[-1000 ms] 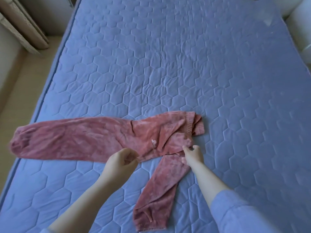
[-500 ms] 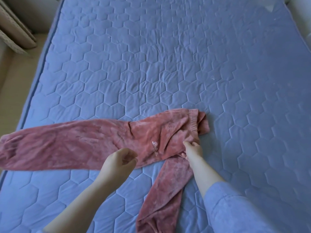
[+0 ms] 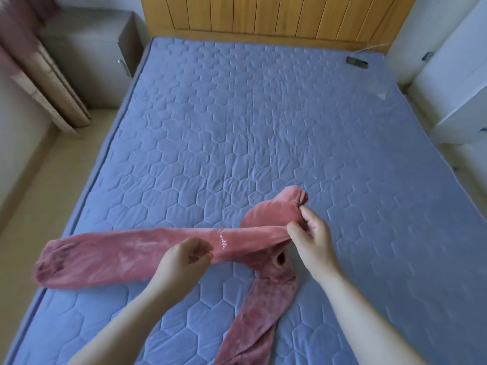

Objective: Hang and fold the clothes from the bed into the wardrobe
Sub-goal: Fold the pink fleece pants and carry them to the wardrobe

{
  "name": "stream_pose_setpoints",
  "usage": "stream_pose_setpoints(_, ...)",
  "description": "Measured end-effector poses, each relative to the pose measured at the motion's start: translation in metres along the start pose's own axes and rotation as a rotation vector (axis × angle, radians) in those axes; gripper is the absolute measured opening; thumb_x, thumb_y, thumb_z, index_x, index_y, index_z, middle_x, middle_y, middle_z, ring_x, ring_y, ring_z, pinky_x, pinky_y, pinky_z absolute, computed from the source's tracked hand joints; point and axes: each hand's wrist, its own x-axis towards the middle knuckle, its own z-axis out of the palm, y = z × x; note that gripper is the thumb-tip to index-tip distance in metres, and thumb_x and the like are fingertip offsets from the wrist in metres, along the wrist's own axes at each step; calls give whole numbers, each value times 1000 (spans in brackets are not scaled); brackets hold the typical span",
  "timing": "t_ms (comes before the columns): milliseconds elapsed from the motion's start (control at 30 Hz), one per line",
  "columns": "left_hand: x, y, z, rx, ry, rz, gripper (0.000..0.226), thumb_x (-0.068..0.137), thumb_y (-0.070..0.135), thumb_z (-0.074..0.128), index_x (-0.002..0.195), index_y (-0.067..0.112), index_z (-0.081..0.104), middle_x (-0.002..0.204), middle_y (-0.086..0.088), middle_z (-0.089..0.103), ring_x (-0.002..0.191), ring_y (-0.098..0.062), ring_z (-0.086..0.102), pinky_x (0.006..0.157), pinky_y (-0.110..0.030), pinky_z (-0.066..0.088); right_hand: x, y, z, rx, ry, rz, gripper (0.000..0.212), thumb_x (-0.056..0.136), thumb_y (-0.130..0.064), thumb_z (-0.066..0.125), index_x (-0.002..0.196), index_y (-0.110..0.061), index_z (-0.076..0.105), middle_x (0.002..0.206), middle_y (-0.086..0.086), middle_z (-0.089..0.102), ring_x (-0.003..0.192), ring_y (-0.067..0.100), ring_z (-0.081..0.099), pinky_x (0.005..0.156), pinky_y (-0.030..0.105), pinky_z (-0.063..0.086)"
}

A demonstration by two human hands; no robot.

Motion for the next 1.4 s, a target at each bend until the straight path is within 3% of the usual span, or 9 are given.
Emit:
stream_pose_setpoints(233, -44, 81, -91, -67, 156, 163, 11, 87, 20, 66, 87, 30, 67, 79, 10, 72, 74, -6, 67, 68, -20, 50, 31, -168, -26, 332, 36, -16, 15, 68, -16, 47, 58, -25, 41, 58, -5, 36, 55, 9, 34, 50, 25, 28)
stream_pose_setpoints(400, -86, 147, -149, -112, 225, 353, 5, 88, 25, 67, 89, 29, 67, 80, 5, 71, 61, -6, 61, 51, -14, 44, 33, -281, -52, 209, -61, -209, 16, 73, -23, 46, 58, -26, 39, 59, -7, 34, 55, 8, 33, 50, 29, 24)
stream_pose_setpoints(667, -142, 254, -189, -311, 180, 710, 22, 82, 27, 75, 102, 29, 66, 101, 16, 70, 95, -1, 66, 77, -18, 54, 4, -420, -83, 129, -233, -442, 13, 71, -28, 48, 59, -25, 42, 58, -8, 37, 52, 6, 34, 44, 21, 28)
stream_pose_setpoints(767, -150, 277, -195, -246, 174, 817, 47, 79, 40, 75, 122, 37, 57, 119, 21, 63, 114, 2, 57, 94, -26, 49, -9, -451, -92, 137, -254, -488, 15, 74, -23, 45, 60, -24, 43, 58, -9, 36, 52, 6, 35, 44, 20, 30)
stream_pose_setpoints(833, -156, 289, -200, -166, 154, 888, 51, 78, 46, 75, 124, 44, 53, 116, 27, 63, 110, 8, 57, 92, -16, 45, -17, -467, -99, 146, -223, -508, 15, 75, -21, 43, 61, -25, 41, 59, -6, 36, 53, 7, 34, 45, 20, 28)
stream_pose_setpoints(1000, -168, 311, -204, -154, 87, 930, 12, 79, 33, 75, 87, 35, 66, 79, 16, 68, 75, -2, 62, 75, -26, 51, -26, -490, -121, 125, -43, -537, 14, 74, -22, 46, 63, -24, 39, 62, -3, 36, 57, 11, 34, 49, 25, 28)
stream_pose_setpoints(1167, -171, 329, -218, -21, 258, 969, 25, 85, 24, 70, 67, 28, 53, 56, 22, 49, 55, 3, 43, 54, -13, 34, -28, -489, -148, 23, 112, -453, 11, 69, -28, 51, 60, -24, 46, 66, 1, 40, 63, 15, 38, 57, 31, 29)
stream_pose_setpoints(1300, -174, 345, -229, 25, 294, 998, 21, 88, 21, 65, 71, 24, 53, 59, 17, 49, 58, 2, 43, 57, -17, 34, -34, -487, -164, -35, -21, -368, 7, 68, -28, 58, 63, -27, 64, 64, -4, 56, 59, 10, 55, 58, 29, 46)
stream_pose_setpoints(1400, -176, 355, -240, 23, 319, 996, 20, 88, 21, 65, 72, 21, 52, 58, 17, 48, 59, -2, 42, 60, -23, 35, -41, -485, -168, -38, -252, -351, 27, 68, -37, 71, 94, -32, 70, 92, -3, 72, 81, 11, 69, 66, 24, 53)
